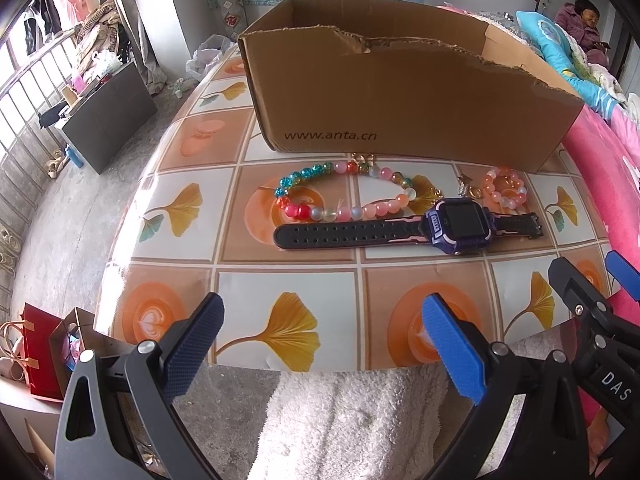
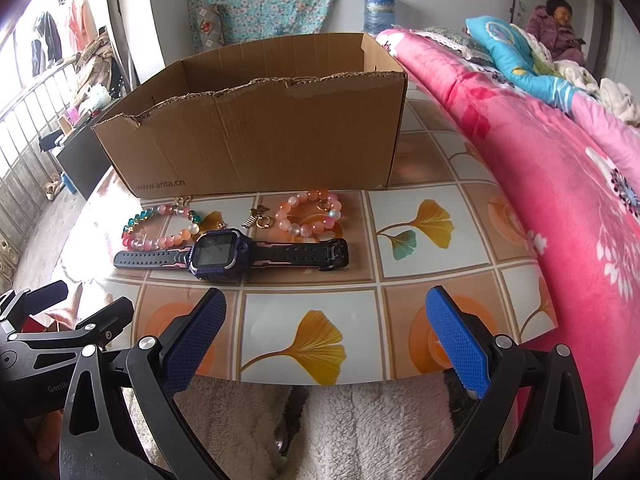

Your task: Organize jewelry

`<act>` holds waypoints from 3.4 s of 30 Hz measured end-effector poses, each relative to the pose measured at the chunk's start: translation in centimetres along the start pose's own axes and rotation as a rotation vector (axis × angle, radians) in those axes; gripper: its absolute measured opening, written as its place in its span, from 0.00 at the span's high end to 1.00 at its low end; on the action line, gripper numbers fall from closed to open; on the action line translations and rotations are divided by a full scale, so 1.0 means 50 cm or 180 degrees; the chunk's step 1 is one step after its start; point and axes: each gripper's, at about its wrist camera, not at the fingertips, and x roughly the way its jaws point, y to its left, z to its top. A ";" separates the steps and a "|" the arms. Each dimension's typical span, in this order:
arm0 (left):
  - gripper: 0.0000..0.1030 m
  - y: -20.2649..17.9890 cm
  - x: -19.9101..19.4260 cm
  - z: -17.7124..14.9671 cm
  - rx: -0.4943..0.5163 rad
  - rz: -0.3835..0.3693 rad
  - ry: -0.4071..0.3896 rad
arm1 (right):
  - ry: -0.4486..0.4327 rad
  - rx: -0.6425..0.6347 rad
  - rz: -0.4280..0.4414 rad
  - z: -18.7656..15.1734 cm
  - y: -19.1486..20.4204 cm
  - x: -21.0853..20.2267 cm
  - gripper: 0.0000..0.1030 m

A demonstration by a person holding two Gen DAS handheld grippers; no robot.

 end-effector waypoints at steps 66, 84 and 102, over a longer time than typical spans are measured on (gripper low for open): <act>0.05 0.013 0.083 0.019 0.0072 0.0175 0.0170 | 0.0241 -0.0054 -0.0012 -0.008 -0.003 0.057 0.06; 0.04 0.009 0.101 0.029 0.0274 0.0252 0.0043 | 0.0363 -0.0395 -0.0043 -0.021 0.014 0.097 0.06; 0.04 0.038 0.114 0.039 0.0189 -0.0164 0.0096 | 0.0304 -0.0578 0.0294 -0.004 -0.009 0.104 0.07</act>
